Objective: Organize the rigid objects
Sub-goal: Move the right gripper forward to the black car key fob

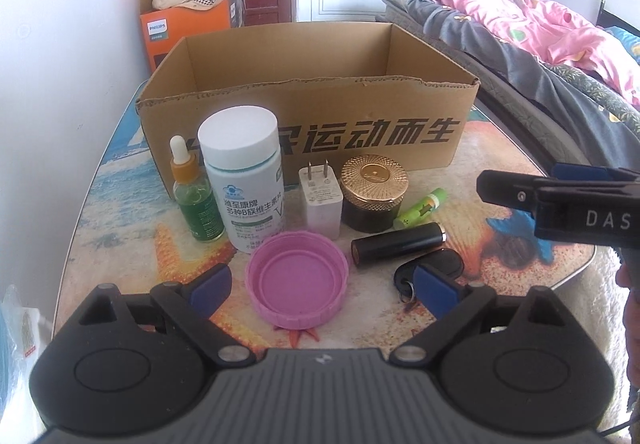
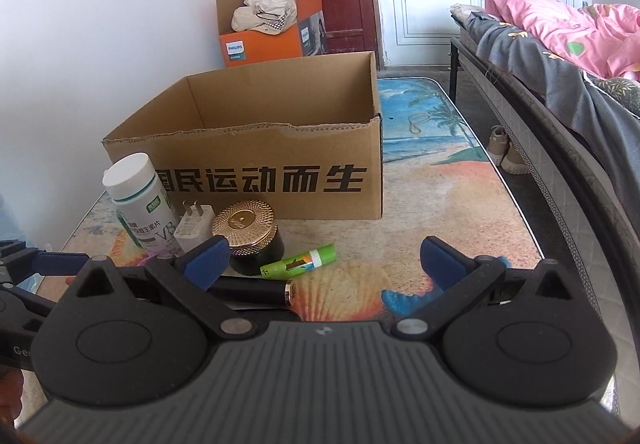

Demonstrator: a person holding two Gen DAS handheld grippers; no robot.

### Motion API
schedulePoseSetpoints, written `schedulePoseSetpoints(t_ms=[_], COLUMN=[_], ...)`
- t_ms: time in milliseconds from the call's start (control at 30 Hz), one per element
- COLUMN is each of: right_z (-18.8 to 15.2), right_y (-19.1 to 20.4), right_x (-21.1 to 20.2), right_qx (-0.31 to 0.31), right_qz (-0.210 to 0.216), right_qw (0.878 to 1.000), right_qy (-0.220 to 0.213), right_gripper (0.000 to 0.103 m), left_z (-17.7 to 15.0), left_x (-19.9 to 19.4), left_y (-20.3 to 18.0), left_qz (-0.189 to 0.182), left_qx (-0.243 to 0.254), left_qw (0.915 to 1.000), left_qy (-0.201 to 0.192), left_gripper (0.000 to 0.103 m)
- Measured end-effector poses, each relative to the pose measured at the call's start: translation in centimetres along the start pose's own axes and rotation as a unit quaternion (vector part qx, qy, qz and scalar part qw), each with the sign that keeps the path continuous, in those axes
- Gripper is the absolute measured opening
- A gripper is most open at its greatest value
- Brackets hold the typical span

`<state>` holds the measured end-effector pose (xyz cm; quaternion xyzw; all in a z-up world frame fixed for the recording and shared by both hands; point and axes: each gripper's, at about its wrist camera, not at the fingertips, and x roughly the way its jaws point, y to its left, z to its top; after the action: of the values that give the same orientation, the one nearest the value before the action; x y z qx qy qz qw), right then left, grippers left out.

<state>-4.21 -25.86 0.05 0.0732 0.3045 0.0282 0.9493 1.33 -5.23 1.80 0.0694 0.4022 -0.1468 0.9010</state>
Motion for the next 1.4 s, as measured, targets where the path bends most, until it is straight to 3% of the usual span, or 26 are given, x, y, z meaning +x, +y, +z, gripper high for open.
schedulePoseSetpoints(t_ms=[200, 367, 567, 967, 1400], right_z=[-0.3, -0.6, -0.9, -1.0, -1.7], right_y=[0.0, 0.2, 0.2, 1.3, 0.1], right_x=[1.1, 2.3, 4.3, 6.8, 5.9], right_qx=[0.011, 0.031, 0.064, 0.065, 0.081], right_qz=[0.042, 0.057, 0.053, 0.064, 0.071], right_qw=[0.999, 0.996, 0.992, 0.987, 0.985], right_qy=[0.032, 0.062, 0.1, 0.131, 0.132], right_gripper=[0.097, 0.081, 0.058, 0.031, 0.021], left_z=[-0.5, -0.7, -0.6, -0.3, 0.0], left_x=[1.4, 2.5, 3.3, 4.1, 4.5], left_y=[0.1, 0.3, 0.8, 1.6, 0.8], left_qz=[-0.003, 0.013, 0.009, 0.001, 0.006], left_qx=[0.008, 0.035, 0.049, 0.037, 0.05], left_qw=[0.9995, 0.9984, 0.9979, 0.9979, 0.9973], left_qy=[0.03, 0.043, 0.043, 0.053, 0.054], left_gripper=[0.085, 0.074, 0.073, 0.071, 0.072])
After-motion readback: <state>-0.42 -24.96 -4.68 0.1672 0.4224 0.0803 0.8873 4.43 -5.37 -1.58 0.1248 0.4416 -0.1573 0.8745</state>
